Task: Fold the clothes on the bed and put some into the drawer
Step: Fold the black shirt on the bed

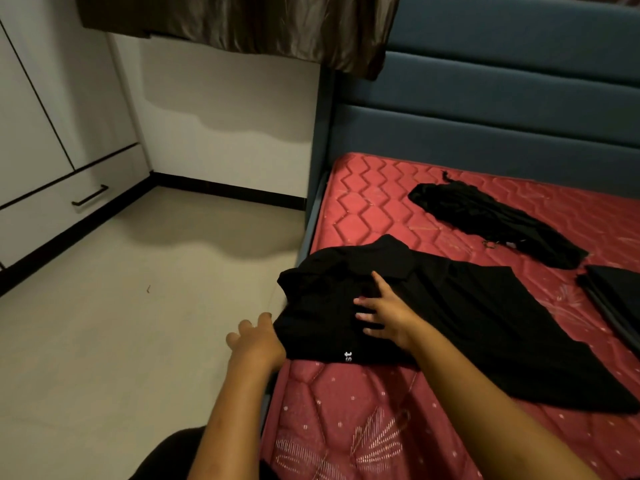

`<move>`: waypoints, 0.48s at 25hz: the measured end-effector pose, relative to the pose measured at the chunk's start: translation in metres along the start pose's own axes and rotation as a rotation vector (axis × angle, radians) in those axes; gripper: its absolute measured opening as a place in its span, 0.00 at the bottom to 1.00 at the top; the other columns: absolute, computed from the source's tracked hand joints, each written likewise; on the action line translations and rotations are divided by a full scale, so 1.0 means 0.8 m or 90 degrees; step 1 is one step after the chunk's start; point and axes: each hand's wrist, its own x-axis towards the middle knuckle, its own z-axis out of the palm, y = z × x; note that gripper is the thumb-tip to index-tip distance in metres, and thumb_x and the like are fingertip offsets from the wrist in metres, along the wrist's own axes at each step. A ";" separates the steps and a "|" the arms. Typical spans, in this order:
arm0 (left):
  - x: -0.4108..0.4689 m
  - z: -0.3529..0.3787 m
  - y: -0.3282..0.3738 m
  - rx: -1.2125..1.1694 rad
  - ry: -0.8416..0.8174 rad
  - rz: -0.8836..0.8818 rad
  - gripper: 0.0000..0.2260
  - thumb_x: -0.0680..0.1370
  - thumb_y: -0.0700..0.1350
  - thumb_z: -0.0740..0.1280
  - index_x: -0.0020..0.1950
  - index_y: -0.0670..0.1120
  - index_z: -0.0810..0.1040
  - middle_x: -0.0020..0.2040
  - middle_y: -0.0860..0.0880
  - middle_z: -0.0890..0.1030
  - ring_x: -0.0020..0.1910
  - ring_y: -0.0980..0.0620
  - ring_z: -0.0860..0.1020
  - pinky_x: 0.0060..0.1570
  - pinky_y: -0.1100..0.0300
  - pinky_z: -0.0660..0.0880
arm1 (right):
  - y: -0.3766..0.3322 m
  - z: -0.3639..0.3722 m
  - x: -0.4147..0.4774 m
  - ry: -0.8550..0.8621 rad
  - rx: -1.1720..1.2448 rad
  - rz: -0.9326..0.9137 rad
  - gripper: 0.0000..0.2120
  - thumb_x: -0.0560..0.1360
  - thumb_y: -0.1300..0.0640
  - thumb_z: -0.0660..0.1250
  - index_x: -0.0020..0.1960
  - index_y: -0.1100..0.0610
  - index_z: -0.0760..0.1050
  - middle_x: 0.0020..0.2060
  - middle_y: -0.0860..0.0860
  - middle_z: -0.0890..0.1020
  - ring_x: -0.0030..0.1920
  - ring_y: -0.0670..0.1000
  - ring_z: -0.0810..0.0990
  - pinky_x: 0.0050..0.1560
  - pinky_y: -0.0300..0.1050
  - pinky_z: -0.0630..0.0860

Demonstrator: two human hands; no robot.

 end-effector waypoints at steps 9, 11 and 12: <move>-0.016 0.070 0.049 0.239 0.017 0.255 0.33 0.78 0.55 0.65 0.77 0.56 0.51 0.79 0.50 0.46 0.77 0.45 0.44 0.71 0.38 0.54 | 0.079 -0.012 -0.015 -0.135 -0.720 -0.333 0.29 0.74 0.50 0.70 0.74 0.49 0.65 0.70 0.46 0.71 0.70 0.46 0.67 0.69 0.37 0.59; -0.013 0.078 0.049 0.279 0.043 0.278 0.31 0.78 0.55 0.64 0.77 0.55 0.54 0.79 0.50 0.48 0.77 0.45 0.45 0.72 0.39 0.53 | 0.077 -0.069 -0.024 -0.146 -0.784 -0.287 0.29 0.74 0.49 0.70 0.73 0.47 0.67 0.70 0.44 0.70 0.69 0.45 0.67 0.69 0.37 0.60; -0.014 0.083 0.052 0.298 0.055 0.299 0.30 0.79 0.55 0.64 0.77 0.55 0.55 0.79 0.50 0.49 0.77 0.45 0.46 0.72 0.39 0.53 | 0.077 -0.112 -0.030 -0.120 -0.813 -0.240 0.28 0.74 0.47 0.69 0.72 0.45 0.66 0.70 0.44 0.70 0.69 0.45 0.67 0.70 0.40 0.61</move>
